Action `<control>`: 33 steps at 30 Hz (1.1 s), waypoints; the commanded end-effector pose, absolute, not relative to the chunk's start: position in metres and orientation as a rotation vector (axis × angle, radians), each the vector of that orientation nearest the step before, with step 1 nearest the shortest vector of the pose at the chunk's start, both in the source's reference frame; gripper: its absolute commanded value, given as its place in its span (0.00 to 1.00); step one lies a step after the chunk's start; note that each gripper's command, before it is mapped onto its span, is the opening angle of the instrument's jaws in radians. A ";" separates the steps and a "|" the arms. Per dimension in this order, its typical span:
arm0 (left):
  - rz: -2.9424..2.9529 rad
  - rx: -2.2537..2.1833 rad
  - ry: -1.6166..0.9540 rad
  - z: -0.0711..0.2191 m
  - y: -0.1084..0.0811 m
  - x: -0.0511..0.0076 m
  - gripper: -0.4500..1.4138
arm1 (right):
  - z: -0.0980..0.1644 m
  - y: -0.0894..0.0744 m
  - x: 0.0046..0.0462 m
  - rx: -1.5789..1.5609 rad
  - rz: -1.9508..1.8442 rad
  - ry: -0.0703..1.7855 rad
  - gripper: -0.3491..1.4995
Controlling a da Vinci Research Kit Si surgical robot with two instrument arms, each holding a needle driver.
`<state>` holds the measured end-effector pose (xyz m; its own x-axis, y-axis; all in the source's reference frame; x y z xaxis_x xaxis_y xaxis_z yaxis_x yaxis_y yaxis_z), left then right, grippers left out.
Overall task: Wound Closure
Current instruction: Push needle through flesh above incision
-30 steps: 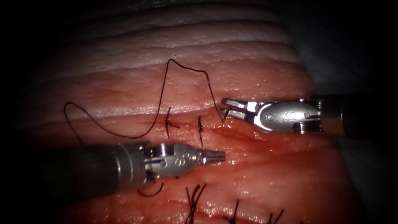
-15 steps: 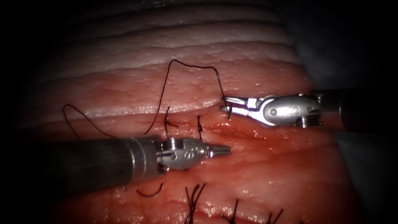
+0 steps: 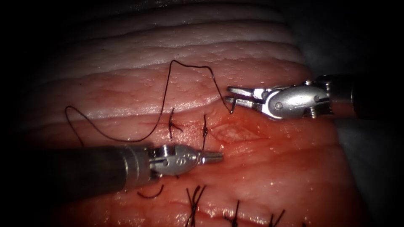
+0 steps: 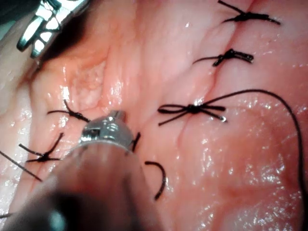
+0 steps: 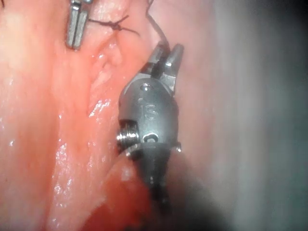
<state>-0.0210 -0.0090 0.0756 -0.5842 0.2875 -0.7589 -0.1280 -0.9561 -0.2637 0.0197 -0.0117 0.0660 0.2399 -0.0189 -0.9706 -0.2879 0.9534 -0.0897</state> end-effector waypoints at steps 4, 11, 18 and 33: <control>2.595 -1.282 -0.268 0.076 -0.009 -0.0217 0.10 | 0.066 -0.011 0.0205 -0.271 0.192 1.323 0.00; 2.594 -1.281 -0.270 0.076 -0.009 -0.0217 0.12 | 0.069 -0.011 0.0206 0.040 0.492 1.388 0.00; 2.593 -1.282 -0.272 0.076 -0.009 -0.0217 0.12 | 0.071 -0.013 0.0210 0.304 0.698 1.358 0.00; 2.592 -1.281 -0.275 0.076 -0.009 -0.0214 0.13 | 0.070 -0.015 0.0237 0.825 0.966 1.269 0.00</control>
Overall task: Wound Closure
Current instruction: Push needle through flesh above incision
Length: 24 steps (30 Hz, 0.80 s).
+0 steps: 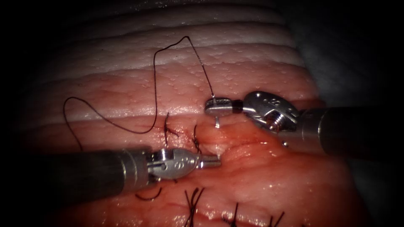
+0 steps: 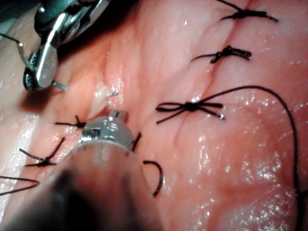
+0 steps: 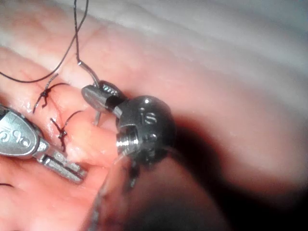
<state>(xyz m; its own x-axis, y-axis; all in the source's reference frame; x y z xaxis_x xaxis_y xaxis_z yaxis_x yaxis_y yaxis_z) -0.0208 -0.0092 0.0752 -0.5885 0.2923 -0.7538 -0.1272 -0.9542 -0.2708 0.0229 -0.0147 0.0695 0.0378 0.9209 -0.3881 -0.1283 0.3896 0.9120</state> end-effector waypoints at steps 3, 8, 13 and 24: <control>2.592 -1.282 -0.278 0.076 -0.009 -0.0213 0.13 | 0.069 -0.015 0.0237 0.913 1.020 1.222 0.00; 2.592 -1.279 -0.278 0.075 -0.009 -0.0210 0.13 | 0.069 -0.017 0.0240 0.984 1.047 1.193 0.00; 2.590 -1.278 -0.280 0.075 -0.009 -0.0210 0.13 | 0.068 -0.019 0.0243 0.968 1.072 1.201 0.00; 2.590 -1.276 -0.279 0.075 -0.009 -0.0211 0.13 | 0.068 -0.012 0.0229 0.456 0.972 1.327 0.94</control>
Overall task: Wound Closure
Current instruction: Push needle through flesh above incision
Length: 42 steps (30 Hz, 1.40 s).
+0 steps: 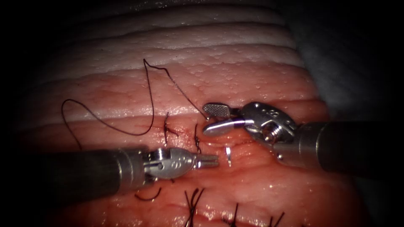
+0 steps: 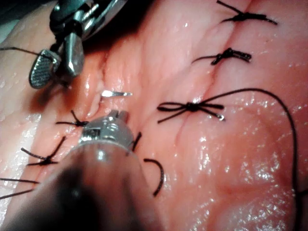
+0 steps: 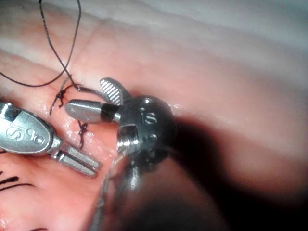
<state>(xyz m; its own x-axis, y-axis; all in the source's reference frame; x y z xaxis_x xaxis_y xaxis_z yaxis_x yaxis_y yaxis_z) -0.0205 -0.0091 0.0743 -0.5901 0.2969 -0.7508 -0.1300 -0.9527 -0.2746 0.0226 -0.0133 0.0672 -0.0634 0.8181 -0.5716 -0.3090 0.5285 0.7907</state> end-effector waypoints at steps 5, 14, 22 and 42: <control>2.590 -1.277 -0.280 0.075 -0.009 -0.0210 0.13 | 0.068 -0.011 0.0228 0.332 0.938 1.307 0.98; 2.590 -1.276 -0.279 0.075 -0.009 -0.0211 0.13 | 0.066 -0.011 0.0244 0.227 0.807 1.269 0.89; 2.590 -1.275 -0.279 0.075 -0.009 -0.0211 0.13 | 0.067 -0.011 0.0238 0.230 0.842 1.157 0.00; 2.588 -1.275 -0.280 0.075 -0.009 -0.0213 0.13 | 0.066 -0.017 0.0246 0.697 1.068 1.014 0.00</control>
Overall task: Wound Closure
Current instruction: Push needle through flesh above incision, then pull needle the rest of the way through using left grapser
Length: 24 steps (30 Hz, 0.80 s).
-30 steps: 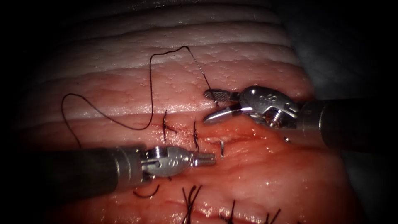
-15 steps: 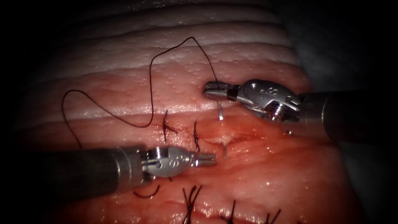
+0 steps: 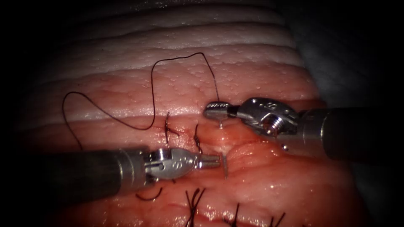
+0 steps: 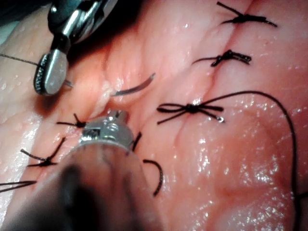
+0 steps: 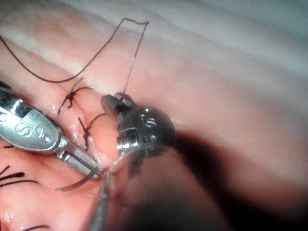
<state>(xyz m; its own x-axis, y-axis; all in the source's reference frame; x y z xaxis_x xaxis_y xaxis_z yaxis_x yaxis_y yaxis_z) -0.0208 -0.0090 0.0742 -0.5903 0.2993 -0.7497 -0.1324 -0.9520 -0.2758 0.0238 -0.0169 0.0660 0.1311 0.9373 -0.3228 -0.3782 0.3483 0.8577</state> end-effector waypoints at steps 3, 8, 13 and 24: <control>2.594 -1.275 -0.282 0.075 -0.009 -0.0212 0.14 | 0.066 -0.018 0.0242 0.701 1.073 1.031 0.00; 2.650 -1.336 -0.236 0.074 -0.009 -0.0210 0.20 | 0.067 -0.015 0.0226 0.565 1.034 1.125 0.70; 2.690 -1.395 -0.176 0.073 -0.010 -0.0205 0.38 | 0.068 -0.012 0.0187 0.496 1.052 1.202 0.84; 2.694 -1.527 0.041 0.071 -0.008 -0.0231 0.32 | 0.070 -0.012 0.0143 0.406 1.100 1.193 0.79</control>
<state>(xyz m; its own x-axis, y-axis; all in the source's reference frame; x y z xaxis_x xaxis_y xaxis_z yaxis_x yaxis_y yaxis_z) -0.0226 -0.0083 0.0706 -0.5106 0.0236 -0.8595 -0.0502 -0.9987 0.0024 0.0136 -0.0118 0.0690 -0.0389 0.8439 -0.5351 -0.4662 0.4583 0.7567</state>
